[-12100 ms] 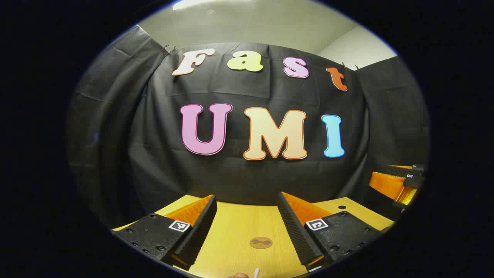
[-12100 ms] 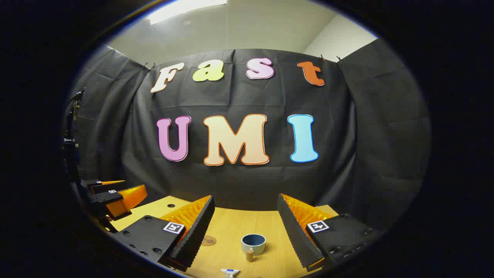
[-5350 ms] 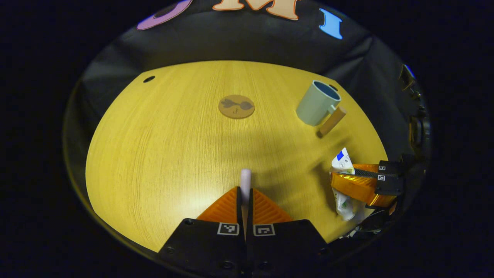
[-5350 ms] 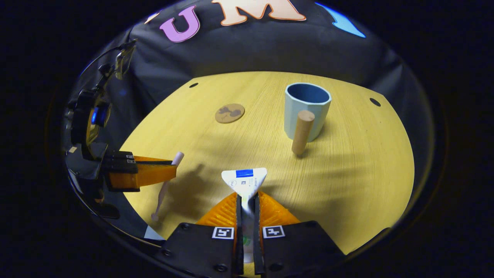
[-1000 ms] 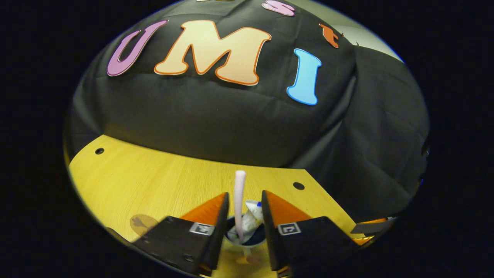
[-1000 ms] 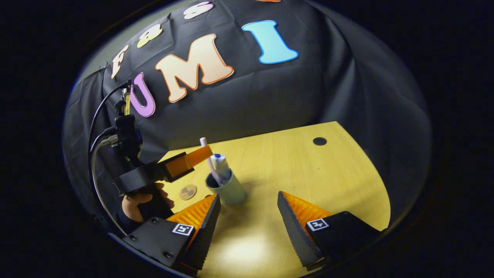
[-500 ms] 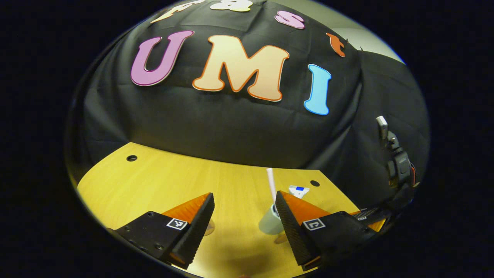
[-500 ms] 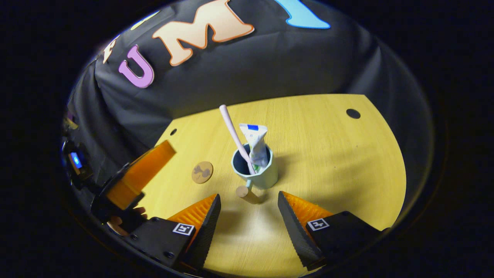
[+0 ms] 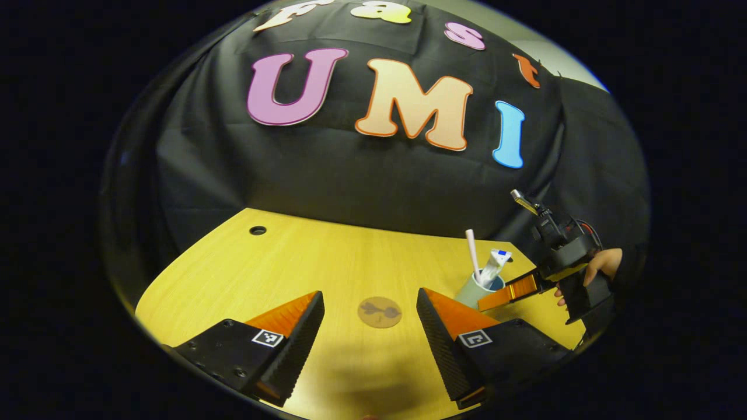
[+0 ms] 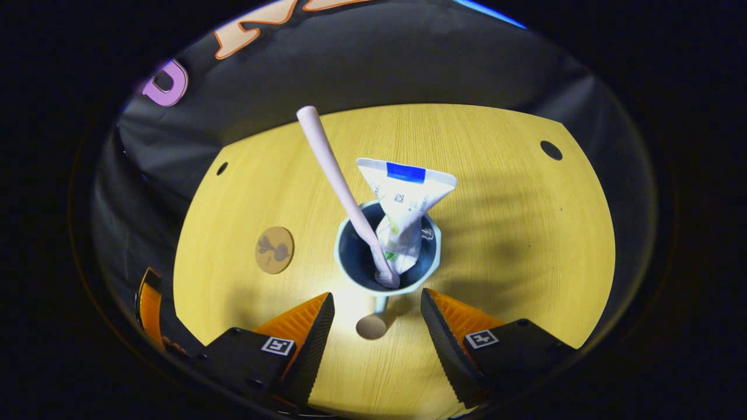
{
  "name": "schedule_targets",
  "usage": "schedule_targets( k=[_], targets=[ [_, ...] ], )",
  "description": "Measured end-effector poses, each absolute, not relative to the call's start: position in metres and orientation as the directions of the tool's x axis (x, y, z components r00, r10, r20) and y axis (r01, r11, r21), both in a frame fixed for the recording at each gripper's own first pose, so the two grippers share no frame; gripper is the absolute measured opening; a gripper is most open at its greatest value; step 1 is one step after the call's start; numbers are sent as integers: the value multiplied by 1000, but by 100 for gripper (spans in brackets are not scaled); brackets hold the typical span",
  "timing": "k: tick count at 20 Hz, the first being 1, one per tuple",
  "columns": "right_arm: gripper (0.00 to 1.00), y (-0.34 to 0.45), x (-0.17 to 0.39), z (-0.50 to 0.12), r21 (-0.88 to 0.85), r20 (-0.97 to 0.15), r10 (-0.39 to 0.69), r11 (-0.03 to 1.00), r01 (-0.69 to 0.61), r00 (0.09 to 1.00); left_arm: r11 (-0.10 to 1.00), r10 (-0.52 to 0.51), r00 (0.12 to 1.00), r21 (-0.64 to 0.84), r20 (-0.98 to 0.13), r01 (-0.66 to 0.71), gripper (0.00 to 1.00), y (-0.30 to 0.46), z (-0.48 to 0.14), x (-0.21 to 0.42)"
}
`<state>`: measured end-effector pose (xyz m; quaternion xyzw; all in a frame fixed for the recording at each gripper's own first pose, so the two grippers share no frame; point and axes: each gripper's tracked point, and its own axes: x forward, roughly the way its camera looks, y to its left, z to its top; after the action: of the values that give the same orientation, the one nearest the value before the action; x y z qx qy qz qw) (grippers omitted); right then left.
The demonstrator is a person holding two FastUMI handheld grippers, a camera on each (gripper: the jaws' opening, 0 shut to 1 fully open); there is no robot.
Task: Put the toothbrush and toothpaste on the desktop into the cup, then pick up the cup and place it on the coaster on the desktop.
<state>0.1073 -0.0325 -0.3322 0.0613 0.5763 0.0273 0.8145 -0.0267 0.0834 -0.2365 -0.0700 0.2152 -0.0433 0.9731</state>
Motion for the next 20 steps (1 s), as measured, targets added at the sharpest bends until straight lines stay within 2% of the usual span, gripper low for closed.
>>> schedule_targets(
  k=[5,6,7,9,11,14,15,17,19,20],
  targets=[
    [85,-40,109,-362,53,-964,41,998,38,265,988,-48,907,-151,-419,-17,92,128,-236,-42],
    [88,-41,111,-366,41,-966,29,998,39,258,989,-39,906,-149,-422,-27,92,133,-237,-44],
    [71,-43,111,-369,24,-968,14,999,40,251,989,-32,905,-146,-424,-34,92,139,-236,-46],
    [70,-47,111,-376,0,-971,-6,1000,24,238,989,-23,905,-142,-425,-42,89,146,-236,-45],
    [60,-44,106,-378,-4,-975,-6,1000,7,220,989,-19,904,-139,-426,-45,92,152,-236,-46],
    [29,-36,103,-379,1,-977,6,1000,-21,212,988,-29,901,-146,-434,-39,92,153,-238,-46],
    [33,-30,103,-378,10,-976,15,1000,-21,216,989,-29,899,-146,-436,-39,92,154,-239,-45],
    [29,-16,103,-375,36,-975,41,999,-25,220,990,-29,901,-139,-434,-35,92,159,-238,-41],
    [29,1,104,-370,62,-971,70,997,-38,228,991,-30,901,-130,-432,-29,92,165,-238,-40],
    [33,11,105,-367,69,-969,79,996,-49,236,991,-31,901,-127,-432,-27,92,167,-239,-40]
  ],
)
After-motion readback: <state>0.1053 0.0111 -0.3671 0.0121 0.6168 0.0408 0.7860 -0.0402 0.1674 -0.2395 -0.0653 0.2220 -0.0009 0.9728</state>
